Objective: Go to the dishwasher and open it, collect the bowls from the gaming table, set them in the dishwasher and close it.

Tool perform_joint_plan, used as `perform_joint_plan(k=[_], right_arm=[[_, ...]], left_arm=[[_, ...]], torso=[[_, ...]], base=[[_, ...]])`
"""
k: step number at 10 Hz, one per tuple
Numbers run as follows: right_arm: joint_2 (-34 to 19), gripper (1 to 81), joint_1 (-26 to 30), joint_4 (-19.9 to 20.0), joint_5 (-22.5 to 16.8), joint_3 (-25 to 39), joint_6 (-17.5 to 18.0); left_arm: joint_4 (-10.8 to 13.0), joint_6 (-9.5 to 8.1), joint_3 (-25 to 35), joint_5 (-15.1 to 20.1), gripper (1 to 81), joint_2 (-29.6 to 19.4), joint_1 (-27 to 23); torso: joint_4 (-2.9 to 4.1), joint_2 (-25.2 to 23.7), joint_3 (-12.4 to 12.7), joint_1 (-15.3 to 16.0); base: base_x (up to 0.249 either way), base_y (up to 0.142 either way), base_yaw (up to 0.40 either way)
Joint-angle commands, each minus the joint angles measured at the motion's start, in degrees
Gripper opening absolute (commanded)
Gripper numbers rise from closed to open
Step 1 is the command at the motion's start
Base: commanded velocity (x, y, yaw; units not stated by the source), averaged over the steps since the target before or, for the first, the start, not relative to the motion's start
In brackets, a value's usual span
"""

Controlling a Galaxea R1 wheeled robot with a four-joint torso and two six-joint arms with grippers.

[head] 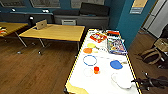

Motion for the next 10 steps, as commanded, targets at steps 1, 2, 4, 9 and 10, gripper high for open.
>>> perform_joint_plan(k=[1,2,4,9,10], right_arm=[[0.3,81.1,6.4,1.4,-4.1,-1.5,0.4],[1.0,81.1,6.8,1.4,-4.0,-1.4,0.4],[3.0,81.1,7.2,1.4,-3.9,-1.1,0.6],[9.0,1.0,4.6,1.2,-2.9,-2.1,0.9],[7.8,1.0,4.4,1.4,-3.3,-1.5,0.9]], left_arm=[[-0.5,-0.26,0.5,3.9,81.1,-0.3,0.1],[-0.5,-0.26,0.5,3.9,81.1,-0.3,0.1],[-0.6,-0.26,0.5,3.9,81.1,-0.5,0.1],[-1.3,-0.26,0.0,3.9,81.1,-0.7,0.3],[-1.2,-0.26,0.0,3.9,81.1,-0.7,0.3]], torso=[[0.00,0.0,-3.8,0.0],[0.00,0.0,-1.3,0.0],[0.00,0.0,-2.4,0.0],[0.00,0.1,-2.4,0.0],[0.00,0.1,-2.4,0.0]], base=[[0.000,0.000,0.000],[0.000,0.000,0.000],[0.000,0.000,0.000],[0.000,0.000,0.000],[0.000,0.000,0.000]])
